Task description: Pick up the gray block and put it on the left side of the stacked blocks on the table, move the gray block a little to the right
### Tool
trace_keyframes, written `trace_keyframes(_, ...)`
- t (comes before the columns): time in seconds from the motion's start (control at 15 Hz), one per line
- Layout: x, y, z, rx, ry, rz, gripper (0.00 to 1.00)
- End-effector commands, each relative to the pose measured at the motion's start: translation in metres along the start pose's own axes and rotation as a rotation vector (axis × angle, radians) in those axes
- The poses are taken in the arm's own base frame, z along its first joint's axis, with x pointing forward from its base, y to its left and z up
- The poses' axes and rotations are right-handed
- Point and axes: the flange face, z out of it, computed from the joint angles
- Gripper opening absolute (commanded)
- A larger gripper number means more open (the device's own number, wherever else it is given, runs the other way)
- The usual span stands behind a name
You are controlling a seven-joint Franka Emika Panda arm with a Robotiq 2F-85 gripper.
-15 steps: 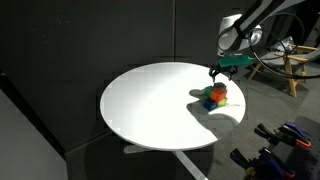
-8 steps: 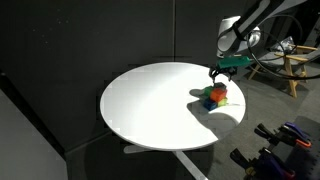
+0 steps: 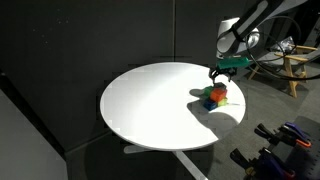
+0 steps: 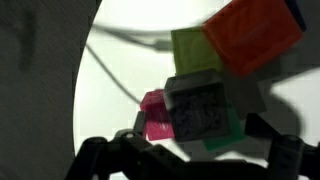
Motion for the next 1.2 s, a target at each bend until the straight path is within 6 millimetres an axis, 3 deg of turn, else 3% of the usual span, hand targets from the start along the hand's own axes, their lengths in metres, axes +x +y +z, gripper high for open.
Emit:
trace_keyframes(0.0,0.005,-0.003,0.000,-0.013,0.021,-0.007,1.00)
trace_keyframes(1.13,0.008,-0.001,0.012,-0.031,0.014,-0.004,1.00)
